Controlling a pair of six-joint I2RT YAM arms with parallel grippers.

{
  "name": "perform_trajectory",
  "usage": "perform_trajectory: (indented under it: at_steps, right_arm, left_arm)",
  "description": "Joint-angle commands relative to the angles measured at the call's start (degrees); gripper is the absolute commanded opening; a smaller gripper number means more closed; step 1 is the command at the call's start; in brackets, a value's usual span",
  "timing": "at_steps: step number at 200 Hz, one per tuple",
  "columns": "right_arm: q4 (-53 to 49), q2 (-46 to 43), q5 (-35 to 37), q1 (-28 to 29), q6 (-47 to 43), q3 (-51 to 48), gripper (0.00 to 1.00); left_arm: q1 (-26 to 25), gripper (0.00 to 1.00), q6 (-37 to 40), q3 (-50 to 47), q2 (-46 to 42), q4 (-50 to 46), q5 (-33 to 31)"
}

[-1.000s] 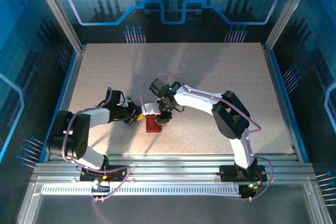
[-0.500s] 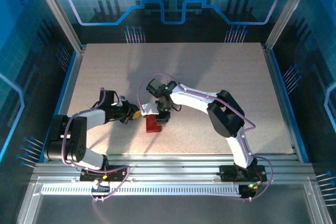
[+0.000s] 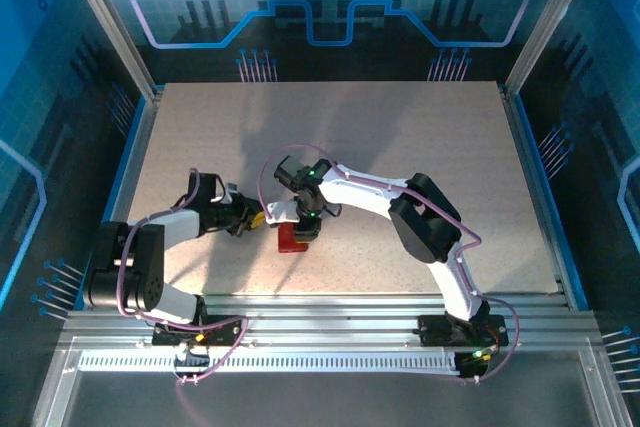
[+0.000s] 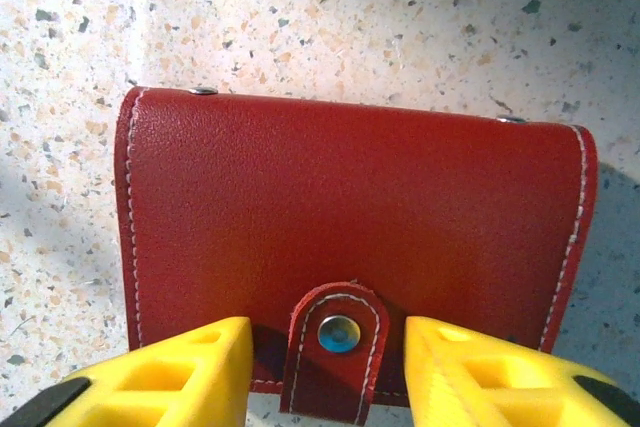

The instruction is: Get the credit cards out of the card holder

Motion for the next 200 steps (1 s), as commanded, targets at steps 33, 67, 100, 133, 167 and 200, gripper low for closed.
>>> perform_trajectory:
  at_steps: [33,67,100,133,167,200]
  right_arm:
    - [1.3,1.0,0.9,1.2,1.5,-0.6,0.31]
    - [3.2,-0.4,0.9,1.2,2.2,-2.3,0.23]
    - [5.2,-2.3,0.4,1.4,3.1,-4.6,0.17]
    - [8.0,-4.8,0.4,1.3,4.1,-7.8,0.14]
    - [11.1,-7.8,-0.2,1.0,5.3,-11.7,0.11]
    - [15.2,-11.2,-1.9,-0.5,7.7,-16.2,0.08]
  left_arm:
    - [0.7,0.16,-0.3,-1.3,-1.1,0.0,1.3]
    - [0.7,0.16,-0.5,-1.4,-1.5,0.1,1.3]
    - [0.6,0.16,-0.6,-1.6,-1.6,0.1,1.7]
    - [0.6,0.16,-0.7,-1.6,-2.5,-0.3,1.9]
    - [0.4,0.16,-1.2,-1.4,-2.8,-0.6,1.9]
    - [-0.5,0.16,-1.5,-0.4,-2.9,-1.5,1.5]
